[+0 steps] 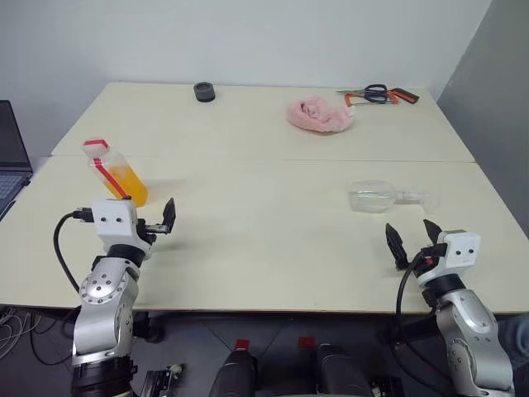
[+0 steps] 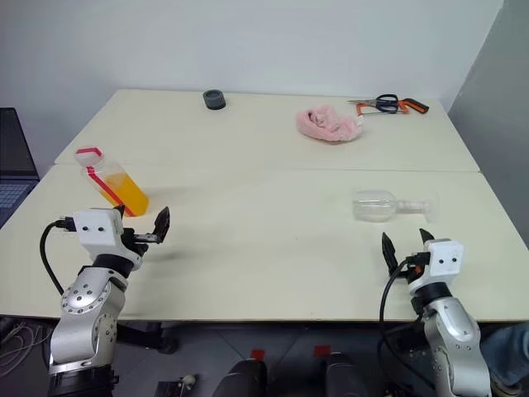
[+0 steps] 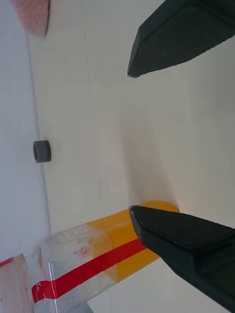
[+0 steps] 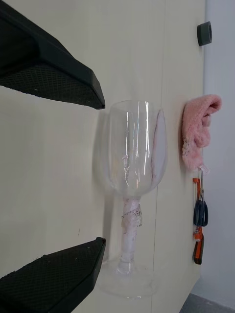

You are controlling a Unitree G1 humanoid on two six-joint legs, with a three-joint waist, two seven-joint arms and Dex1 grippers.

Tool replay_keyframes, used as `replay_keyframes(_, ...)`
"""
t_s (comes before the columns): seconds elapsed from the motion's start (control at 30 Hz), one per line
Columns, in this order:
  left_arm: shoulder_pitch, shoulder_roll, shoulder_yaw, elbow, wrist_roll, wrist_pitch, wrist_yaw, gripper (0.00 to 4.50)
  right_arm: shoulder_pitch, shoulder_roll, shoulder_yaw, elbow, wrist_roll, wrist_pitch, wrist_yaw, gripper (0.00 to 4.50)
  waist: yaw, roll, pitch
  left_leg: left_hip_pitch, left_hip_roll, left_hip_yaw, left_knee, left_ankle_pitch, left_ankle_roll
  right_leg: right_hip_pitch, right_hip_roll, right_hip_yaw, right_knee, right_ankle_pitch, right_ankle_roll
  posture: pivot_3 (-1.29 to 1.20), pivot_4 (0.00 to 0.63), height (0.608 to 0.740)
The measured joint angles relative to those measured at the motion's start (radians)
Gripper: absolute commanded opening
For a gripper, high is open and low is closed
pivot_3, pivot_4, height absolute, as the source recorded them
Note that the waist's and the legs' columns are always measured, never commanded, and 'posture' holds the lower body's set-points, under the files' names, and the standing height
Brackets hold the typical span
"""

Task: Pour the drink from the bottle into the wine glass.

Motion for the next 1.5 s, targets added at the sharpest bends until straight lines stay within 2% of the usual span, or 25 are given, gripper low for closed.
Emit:
replay_keyframes(0.5,0.015,0.000,-0.001,0.000,0.029,-0.010,0.027,4.48,0.005,0.000,0.006,-0.001,-0.001,0.000,0.007,4.50,0.000,0.000,0.000,0.000,0.000,0.000,0.000,0.000,0.000,0.000,0.000,0.000,0.000,0.000,0.000,0.00,0.150,0.740)
replay_keyframes(0.7,-0.002,-0.009,0.046,0.025,0.024,-0.040,0.048,4.48,0.005,-0.006,0.024,-0.001,-0.001,-0.003,0.031,4.50,0.000,0.000,0.000,0.000,0.000,0.000,0.000,0.000,0.000,0.000,0.000,0.000,0.000,0.000,0.000,0.00,0.150,0.740)
replay_keyframes(1.0,0.005,-0.015,0.030,0.035,0.023,-0.041,0.016,4.48,-0.009,-0.081,0.108,-0.033,-0.006,0.001,0.143,4.50,-0.001,0.000,0.000,0.000,0.000,0.000,0.000,0.000,0.000,0.000,0.000,0.000,0.000,0.000,0.000,0.00,0.150,0.740)
replay_keyframes(1.17,-0.008,-0.010,0.039,0.051,0.000,-0.005,0.018,4.48,-0.127,-0.147,0.177,-0.140,0.106,0.159,0.236,4.50,-0.001,0.000,0.000,0.000,0.000,-0.001,0.000,0.000,0.000,0.000,0.000,-0.001,0.000,0.000,0.000,0.00,0.150,0.740)
replay_keyframes(1.37,-0.074,0.082,0.089,0.125,-0.028,0.044,-0.009,4.48,-0.239,-0.213,0.243,-0.203,0.213,0.348,0.300,4.50,0.000,0.000,0.000,-0.001,0.000,-0.001,0.000,0.000,0.000,0.000,0.000,-0.002,-0.001,0.000,0.000,0.00,0.150,0.740)
replay_keyframes(1.5,-0.103,0.102,0.118,0.167,-0.028,0.046,-0.009,4.48,-0.287,-0.251,0.262,-0.208,0.269,0.443,0.347,4.50,0.000,0.000,0.000,-0.001,0.000,-0.001,0.000,0.000,0.000,0.000,0.000,-0.001,-0.001,0.000,0.000,0.00,0.150,0.740)
